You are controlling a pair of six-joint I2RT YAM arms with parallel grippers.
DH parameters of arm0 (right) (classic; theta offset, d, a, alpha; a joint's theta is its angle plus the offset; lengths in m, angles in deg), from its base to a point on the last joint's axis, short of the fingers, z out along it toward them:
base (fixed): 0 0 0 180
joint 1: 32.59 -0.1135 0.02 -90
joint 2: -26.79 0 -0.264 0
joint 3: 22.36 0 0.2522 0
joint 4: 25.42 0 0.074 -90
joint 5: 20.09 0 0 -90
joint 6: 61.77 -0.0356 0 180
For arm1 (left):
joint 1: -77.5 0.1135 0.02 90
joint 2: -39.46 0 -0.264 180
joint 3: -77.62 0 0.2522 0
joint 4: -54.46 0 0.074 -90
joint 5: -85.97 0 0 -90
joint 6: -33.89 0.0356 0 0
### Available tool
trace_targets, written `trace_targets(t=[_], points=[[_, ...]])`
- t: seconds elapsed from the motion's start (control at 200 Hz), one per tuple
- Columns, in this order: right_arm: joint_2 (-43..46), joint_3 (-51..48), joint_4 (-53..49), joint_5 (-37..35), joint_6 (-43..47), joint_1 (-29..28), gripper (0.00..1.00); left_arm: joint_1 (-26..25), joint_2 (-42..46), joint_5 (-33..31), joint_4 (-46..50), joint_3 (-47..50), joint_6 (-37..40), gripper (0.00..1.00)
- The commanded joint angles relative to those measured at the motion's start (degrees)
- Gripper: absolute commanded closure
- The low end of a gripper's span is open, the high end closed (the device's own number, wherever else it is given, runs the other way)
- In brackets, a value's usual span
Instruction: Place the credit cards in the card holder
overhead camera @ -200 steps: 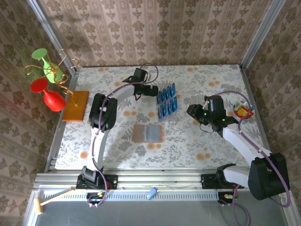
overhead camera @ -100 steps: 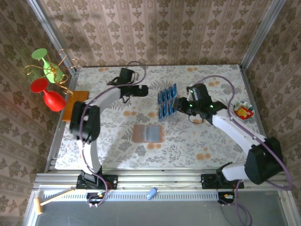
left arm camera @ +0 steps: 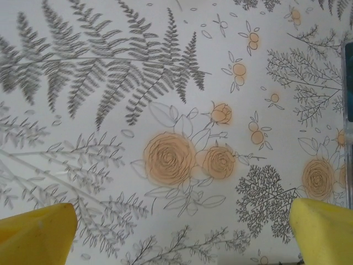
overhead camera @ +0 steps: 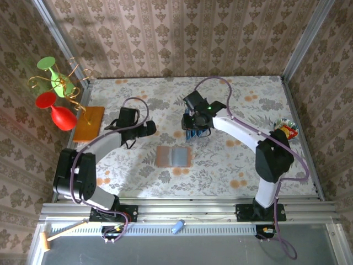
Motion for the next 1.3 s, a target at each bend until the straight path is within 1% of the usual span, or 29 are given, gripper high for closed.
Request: trace_targets(t=[0.0, 0.245, 0.53, 0.775, 1.0, 1.295], points=[[-3.39, 3.62, -6.99, -5.95, 1.26, -0.98, 0.67, 0.93, 3.5, -1.79, -3.67, 2.78, -3.21, 0.0], [-10.01, 9.54, -12.28, -12.54, 1.77, -3.0, 0.68, 1.48, 5.74, -2.79, -5.17, 7.1, -4.25, 0.0], [-14.9, 13.41, -15.0, -15.63, 1.98, -3.41, 0.69, 1.68, 5.39, -2.3, -6.68, 8.33, -4.68, 0.0], [-18.31, 16.15, -16.75, -15.73, 2.52, -3.41, 0.68, 1.66, 5.19, -2.27, -7.26, 8.55, -4.51, 0.0], [-19.01, 15.73, -17.23, -16.62, 3.74, -3.33, 0.68, 1.7, 4.9, -2.0, -7.52, 8.46, -4.42, 0.0], [-16.05, 11.48, -16.07, -17.1, 5.81, -1.67, 0.68, 1.66, 4.51, -1.83, -7.96, 8.2, -4.29, 0.0]])
